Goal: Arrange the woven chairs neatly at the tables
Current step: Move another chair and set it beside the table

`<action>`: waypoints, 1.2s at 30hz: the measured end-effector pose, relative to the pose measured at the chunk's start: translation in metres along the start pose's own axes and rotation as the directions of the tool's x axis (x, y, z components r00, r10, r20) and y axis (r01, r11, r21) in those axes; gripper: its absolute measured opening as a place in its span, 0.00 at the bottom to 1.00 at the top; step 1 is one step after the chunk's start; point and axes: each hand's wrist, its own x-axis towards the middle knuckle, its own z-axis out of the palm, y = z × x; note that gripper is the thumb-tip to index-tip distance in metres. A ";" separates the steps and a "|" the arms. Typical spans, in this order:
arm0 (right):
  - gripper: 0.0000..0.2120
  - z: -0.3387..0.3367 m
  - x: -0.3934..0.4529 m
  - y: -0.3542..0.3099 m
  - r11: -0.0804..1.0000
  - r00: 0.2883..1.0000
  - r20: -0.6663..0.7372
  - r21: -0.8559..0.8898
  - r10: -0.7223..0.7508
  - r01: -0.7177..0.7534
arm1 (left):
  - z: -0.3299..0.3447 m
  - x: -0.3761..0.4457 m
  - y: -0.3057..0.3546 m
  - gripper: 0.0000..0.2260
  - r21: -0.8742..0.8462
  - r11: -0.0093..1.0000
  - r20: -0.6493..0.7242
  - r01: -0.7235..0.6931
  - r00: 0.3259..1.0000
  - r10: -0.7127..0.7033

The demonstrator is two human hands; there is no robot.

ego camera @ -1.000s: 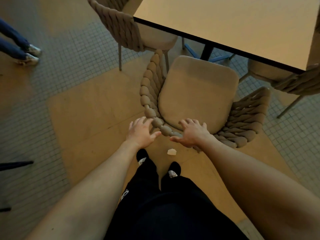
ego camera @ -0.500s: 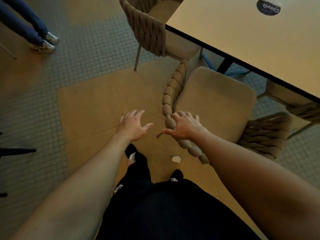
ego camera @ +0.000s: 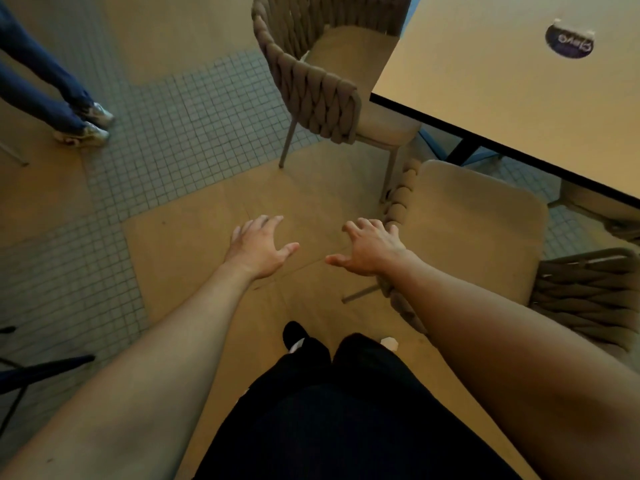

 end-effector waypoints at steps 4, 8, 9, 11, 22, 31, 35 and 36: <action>0.43 -0.021 0.026 -0.026 1.000 1.000 -0.003 0.013 0.011 -0.011 | -0.026 0.026 -0.024 0.34 0.012 1.000 -0.003 -0.016 1.000 0.016; 0.43 -0.043 0.060 -0.048 1.000 0.999 -0.024 0.019 0.021 -0.021 | -0.055 0.056 -0.044 0.33 0.028 0.999 -0.013 -0.022 1.000 0.022; 0.43 -0.049 0.070 -0.052 1.000 0.999 -0.030 0.014 0.018 -0.017 | -0.061 0.066 -0.049 0.33 0.025 0.999 -0.011 -0.025 1.000 0.025; 0.42 -0.060 0.091 -0.060 1.000 0.999 -0.037 0.002 0.007 -0.007 | -0.074 0.087 -0.058 0.33 0.023 0.999 -0.003 -0.026 1.000 0.026; 0.42 -0.130 0.206 -0.084 1.000 1.000 -0.027 0.003 -0.014 0.014 | -0.140 0.199 -0.095 0.33 0.035 0.999 -0.007 0.000 1.000 0.001; 0.42 -0.189 0.288 -0.117 1.000 0.999 -0.050 0.017 -0.017 0.018 | -0.194 0.286 -0.136 0.33 0.046 0.998 -0.022 -0.038 0.999 0.039; 0.42 -0.212 0.331 -0.139 0.998 0.998 -0.050 0.051 0.031 -0.029 | -0.224 0.339 -0.163 0.33 0.053 0.994 -0.012 -0.099 0.995 0.100; 0.41 -0.220 0.343 -0.148 0.997 0.997 -0.053 0.060 0.051 -0.048 | -0.235 0.354 -0.172 0.33 0.060 0.992 -0.010 -0.114 0.993 0.115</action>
